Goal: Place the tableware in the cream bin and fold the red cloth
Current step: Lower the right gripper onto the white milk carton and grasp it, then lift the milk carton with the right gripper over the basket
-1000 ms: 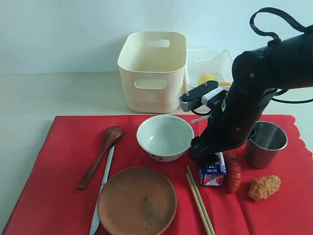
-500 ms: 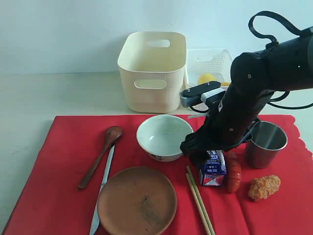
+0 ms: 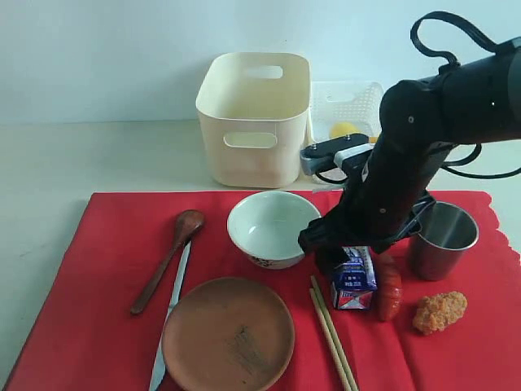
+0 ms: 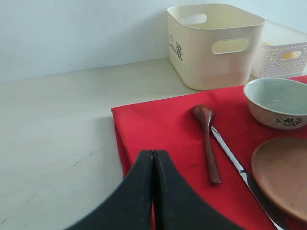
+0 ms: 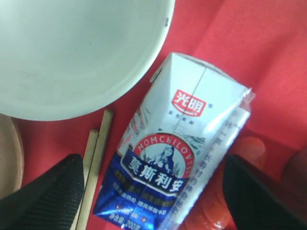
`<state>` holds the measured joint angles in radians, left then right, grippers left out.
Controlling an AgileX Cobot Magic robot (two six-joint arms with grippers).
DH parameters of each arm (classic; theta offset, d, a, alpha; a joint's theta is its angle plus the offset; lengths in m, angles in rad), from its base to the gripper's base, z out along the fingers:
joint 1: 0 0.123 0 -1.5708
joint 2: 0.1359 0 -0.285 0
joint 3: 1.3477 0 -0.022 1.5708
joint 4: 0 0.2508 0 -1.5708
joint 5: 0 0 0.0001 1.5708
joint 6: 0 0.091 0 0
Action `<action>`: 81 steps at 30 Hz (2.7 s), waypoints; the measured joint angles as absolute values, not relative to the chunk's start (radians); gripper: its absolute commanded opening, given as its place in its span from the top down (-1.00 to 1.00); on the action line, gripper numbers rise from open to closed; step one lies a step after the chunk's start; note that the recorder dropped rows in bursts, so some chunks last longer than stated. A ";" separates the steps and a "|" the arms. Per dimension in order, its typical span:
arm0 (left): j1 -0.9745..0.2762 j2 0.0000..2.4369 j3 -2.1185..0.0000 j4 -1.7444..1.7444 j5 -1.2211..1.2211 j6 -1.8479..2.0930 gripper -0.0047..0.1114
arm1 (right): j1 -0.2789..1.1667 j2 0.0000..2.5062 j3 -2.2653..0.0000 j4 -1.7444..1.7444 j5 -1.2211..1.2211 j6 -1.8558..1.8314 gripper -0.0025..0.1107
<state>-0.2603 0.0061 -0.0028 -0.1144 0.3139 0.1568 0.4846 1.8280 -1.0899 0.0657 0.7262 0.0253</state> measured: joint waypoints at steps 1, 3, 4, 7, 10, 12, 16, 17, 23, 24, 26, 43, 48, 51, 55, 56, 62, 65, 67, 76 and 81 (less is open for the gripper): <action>-0.260 0.006 -0.003 -0.114 0.314 0.157 0.92 | 0.485 1.828 -1.105 0.066 0.754 0.027 -0.39; -0.260 0.006 -0.003 -0.114 0.314 0.157 0.92 | 0.485 1.828 -1.125 0.066 0.788 0.027 -0.39; -0.260 0.006 -0.003 -0.114 0.314 0.157 0.92 | 0.485 1.828 -1.131 0.066 0.797 0.027 -0.39; -0.260 0.006 -0.003 -0.114 0.314 0.157 0.92 | 0.485 1.834 -1.133 0.066 0.808 0.029 -0.39; -0.260 0.006 -0.003 -0.114 0.314 0.157 0.92 | 0.485 1.853 -1.133 0.066 0.810 0.029 -0.39; -0.260 0.006 -0.003 -0.114 0.314 0.157 0.92 | 0.485 1.870 -1.133 0.066 0.810 0.029 -0.39; -0.260 0.006 -0.003 -0.114 0.314 0.157 0.92 | 0.485 1.916 -1.133 0.066 0.810 0.029 -0.39; -0.260 0.006 -0.003 -0.114 0.314 0.157 0.92 | 0.485 1.922 -1.133 0.067 0.806 0.029 -0.39; -0.260 0.006 -0.003 -0.114 0.314 0.157 0.92 | 0.487 1.954 -1.134 0.068 0.761 0.029 -0.30; -0.260 0.006 -0.003 -0.114 0.314 0.157 0.92 | 0.487 1.954 -1.134 0.068 0.752 0.029 -0.25; -0.260 0.006 -0.003 -0.114 0.314 0.157 0.92 | 0.487 1.954 -1.134 0.068 0.744 0.029 -0.10; -0.260 0.006 -0.003 -0.114 0.314 0.157 0.92 | 0.488 1.939 -1.134 0.000 0.758 0.043 0.96; -0.260 0.006 -0.003 -0.114 0.314 0.157 0.92 | 0.488 1.860 -1.134 -0.025 0.763 0.063 0.96; -0.260 0.006 -0.003 -0.114 0.314 0.157 0.92 | 0.488 1.784 -1.134 -0.027 0.764 0.082 0.96; -0.260 0.006 -0.003 -0.114 0.314 0.157 0.92 | 0.488 1.682 -1.134 -0.031 0.766 0.101 0.96; -0.260 0.006 -0.003 -0.114 0.314 0.157 0.92 | 0.488 1.655 -1.134 -0.033 0.766 0.106 0.96; -0.260 0.006 -0.003 -0.114 0.314 0.157 0.92 | 0.422 1.513 -1.134 -0.033 0.756 0.120 0.96; -0.260 0.006 -0.003 -0.114 0.314 0.157 0.92 | 0.377 1.488 -1.134 -0.033 0.738 0.120 0.96; -0.260 0.006 -0.003 -0.114 0.314 0.157 0.92 | 0.343 1.481 -1.134 -0.030 0.717 0.117 0.96; -0.260 0.006 -0.003 -0.114 0.314 0.157 0.92 | 0.163 1.628 -1.230 0.153 0.558 -0.072 0.96; -0.260 0.006 -0.003 -0.114 0.314 0.157 0.92 | 0.124 1.785 -1.354 0.361 0.504 -0.255 0.96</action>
<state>-0.2603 0.0061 -0.0028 -0.1144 0.3139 0.1568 0.1240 1.7854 -1.3537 0.3611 0.5039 -0.2554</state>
